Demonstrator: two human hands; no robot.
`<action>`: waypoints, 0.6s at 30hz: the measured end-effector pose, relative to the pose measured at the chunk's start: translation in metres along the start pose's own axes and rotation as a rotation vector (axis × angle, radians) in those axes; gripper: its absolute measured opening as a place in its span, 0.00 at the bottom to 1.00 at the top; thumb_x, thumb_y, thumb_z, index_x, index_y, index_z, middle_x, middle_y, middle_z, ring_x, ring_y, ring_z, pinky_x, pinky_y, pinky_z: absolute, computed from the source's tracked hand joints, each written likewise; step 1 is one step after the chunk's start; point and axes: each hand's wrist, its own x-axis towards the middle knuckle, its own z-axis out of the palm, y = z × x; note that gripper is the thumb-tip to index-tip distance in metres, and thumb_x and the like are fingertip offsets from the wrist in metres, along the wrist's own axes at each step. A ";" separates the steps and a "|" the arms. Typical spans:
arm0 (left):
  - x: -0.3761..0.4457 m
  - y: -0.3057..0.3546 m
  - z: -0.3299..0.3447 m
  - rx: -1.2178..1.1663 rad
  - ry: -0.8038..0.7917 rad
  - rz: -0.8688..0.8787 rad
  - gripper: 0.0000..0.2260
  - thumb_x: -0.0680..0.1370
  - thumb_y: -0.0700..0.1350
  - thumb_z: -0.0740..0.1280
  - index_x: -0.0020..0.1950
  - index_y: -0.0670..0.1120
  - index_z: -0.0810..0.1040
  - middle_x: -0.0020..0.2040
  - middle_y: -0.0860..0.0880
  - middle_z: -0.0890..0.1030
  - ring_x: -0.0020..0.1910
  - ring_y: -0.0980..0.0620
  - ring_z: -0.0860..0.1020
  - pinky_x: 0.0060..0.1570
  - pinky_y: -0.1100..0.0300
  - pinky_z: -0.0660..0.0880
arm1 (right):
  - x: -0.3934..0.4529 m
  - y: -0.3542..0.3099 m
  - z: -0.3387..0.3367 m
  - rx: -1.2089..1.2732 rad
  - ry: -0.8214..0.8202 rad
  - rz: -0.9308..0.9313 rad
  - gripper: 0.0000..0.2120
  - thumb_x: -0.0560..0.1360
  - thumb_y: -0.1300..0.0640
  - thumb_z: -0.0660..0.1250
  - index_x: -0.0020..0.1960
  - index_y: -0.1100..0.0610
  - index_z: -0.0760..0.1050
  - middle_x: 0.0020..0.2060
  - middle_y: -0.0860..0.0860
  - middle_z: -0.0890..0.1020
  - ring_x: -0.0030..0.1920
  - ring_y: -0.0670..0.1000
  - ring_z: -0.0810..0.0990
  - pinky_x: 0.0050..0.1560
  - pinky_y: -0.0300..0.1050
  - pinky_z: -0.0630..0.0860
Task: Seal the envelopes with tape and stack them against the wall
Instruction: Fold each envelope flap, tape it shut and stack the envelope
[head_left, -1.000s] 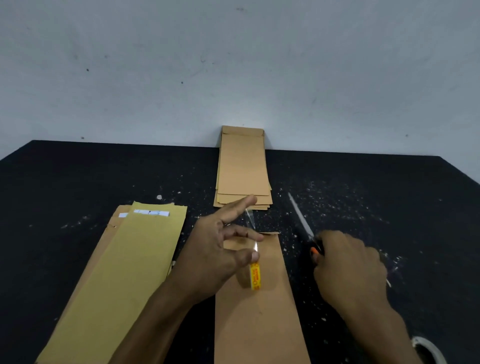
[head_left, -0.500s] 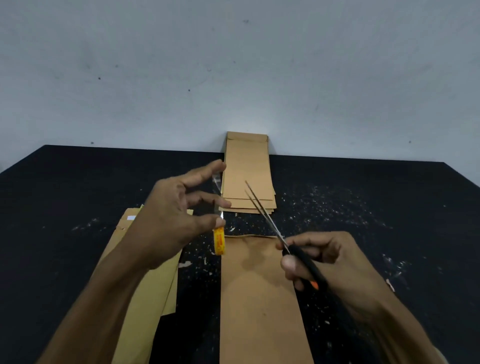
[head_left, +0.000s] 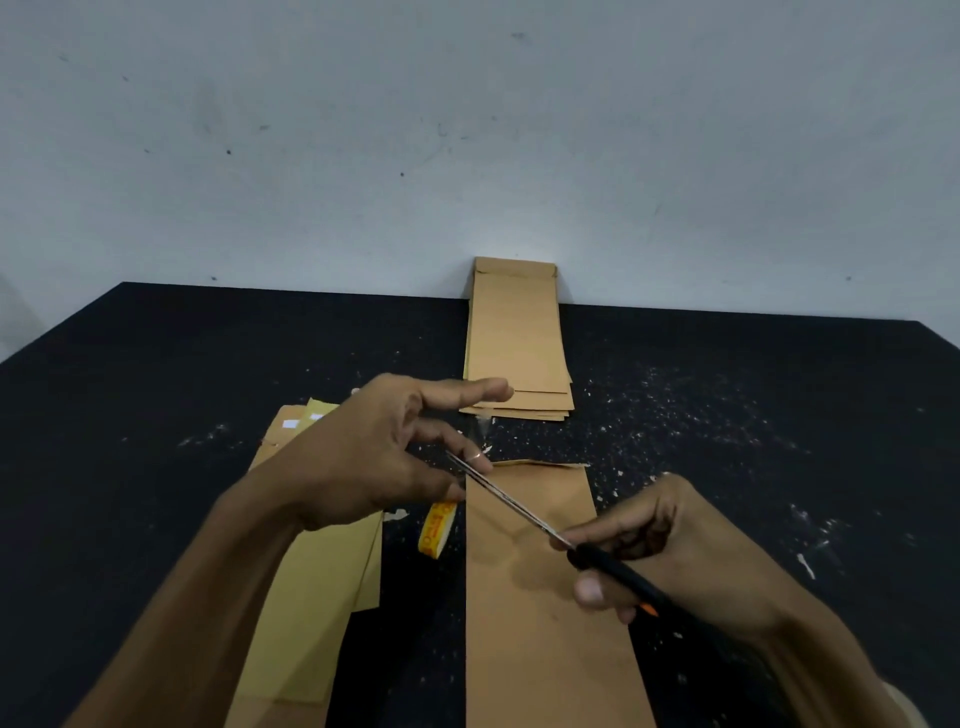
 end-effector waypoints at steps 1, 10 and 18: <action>0.000 -0.001 0.000 -0.004 -0.004 -0.001 0.37 0.71 0.24 0.69 0.74 0.51 0.70 0.71 0.63 0.72 0.54 0.49 0.83 0.41 0.59 0.81 | 0.000 0.001 -0.001 -0.009 -0.001 0.001 0.16 0.60 0.63 0.80 0.48 0.60 0.87 0.35 0.60 0.85 0.27 0.46 0.79 0.29 0.37 0.76; 0.001 -0.001 0.001 -0.068 0.091 0.065 0.38 0.70 0.23 0.70 0.74 0.50 0.68 0.72 0.61 0.72 0.60 0.52 0.81 0.49 0.51 0.83 | -0.003 0.005 -0.006 -0.026 0.073 0.044 0.17 0.58 0.63 0.81 0.47 0.59 0.87 0.36 0.65 0.85 0.26 0.50 0.80 0.27 0.39 0.76; 0.005 -0.003 0.011 -0.147 0.228 0.194 0.40 0.69 0.23 0.71 0.75 0.52 0.67 0.73 0.61 0.71 0.63 0.55 0.79 0.48 0.49 0.83 | 0.005 -0.001 -0.018 -0.305 0.633 0.227 0.18 0.62 0.54 0.83 0.46 0.59 0.79 0.29 0.54 0.85 0.28 0.51 0.84 0.22 0.39 0.73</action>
